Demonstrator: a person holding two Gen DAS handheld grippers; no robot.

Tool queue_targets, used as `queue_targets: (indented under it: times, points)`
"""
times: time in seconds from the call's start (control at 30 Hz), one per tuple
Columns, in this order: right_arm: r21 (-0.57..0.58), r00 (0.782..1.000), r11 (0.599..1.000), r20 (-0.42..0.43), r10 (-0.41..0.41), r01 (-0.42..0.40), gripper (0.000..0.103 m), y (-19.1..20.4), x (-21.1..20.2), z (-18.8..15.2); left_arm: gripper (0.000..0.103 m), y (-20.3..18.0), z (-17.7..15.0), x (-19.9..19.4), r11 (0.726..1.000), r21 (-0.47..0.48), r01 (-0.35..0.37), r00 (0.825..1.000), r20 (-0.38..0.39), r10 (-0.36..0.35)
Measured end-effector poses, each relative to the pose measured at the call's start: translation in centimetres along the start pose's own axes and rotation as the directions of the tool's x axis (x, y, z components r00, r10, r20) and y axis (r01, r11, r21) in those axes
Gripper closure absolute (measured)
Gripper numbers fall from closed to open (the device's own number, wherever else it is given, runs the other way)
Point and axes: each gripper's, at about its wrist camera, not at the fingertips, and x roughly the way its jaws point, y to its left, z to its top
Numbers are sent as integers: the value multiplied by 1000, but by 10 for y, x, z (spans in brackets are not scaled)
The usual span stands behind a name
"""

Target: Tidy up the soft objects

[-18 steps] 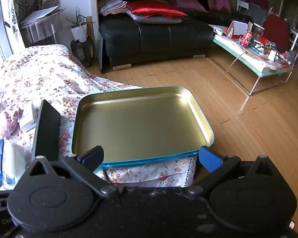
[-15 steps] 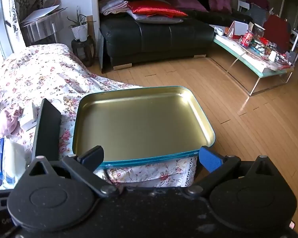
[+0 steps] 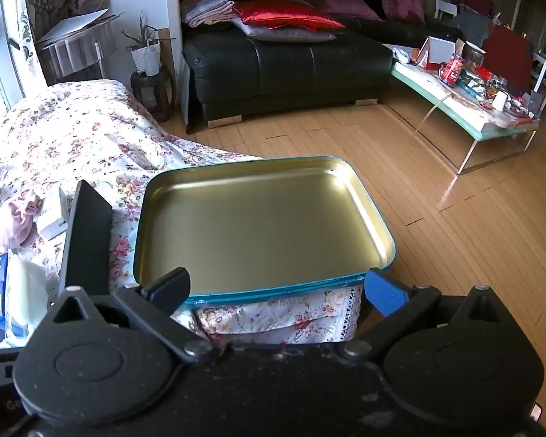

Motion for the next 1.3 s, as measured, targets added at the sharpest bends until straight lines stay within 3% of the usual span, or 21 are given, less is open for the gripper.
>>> queue_targets:
  times: [1.3]
  points:
    - [-6,1000,1000,-3,-3,3,0,3,-1,-1,4,-3,-1,3,999,-8,43,999,-19,-43]
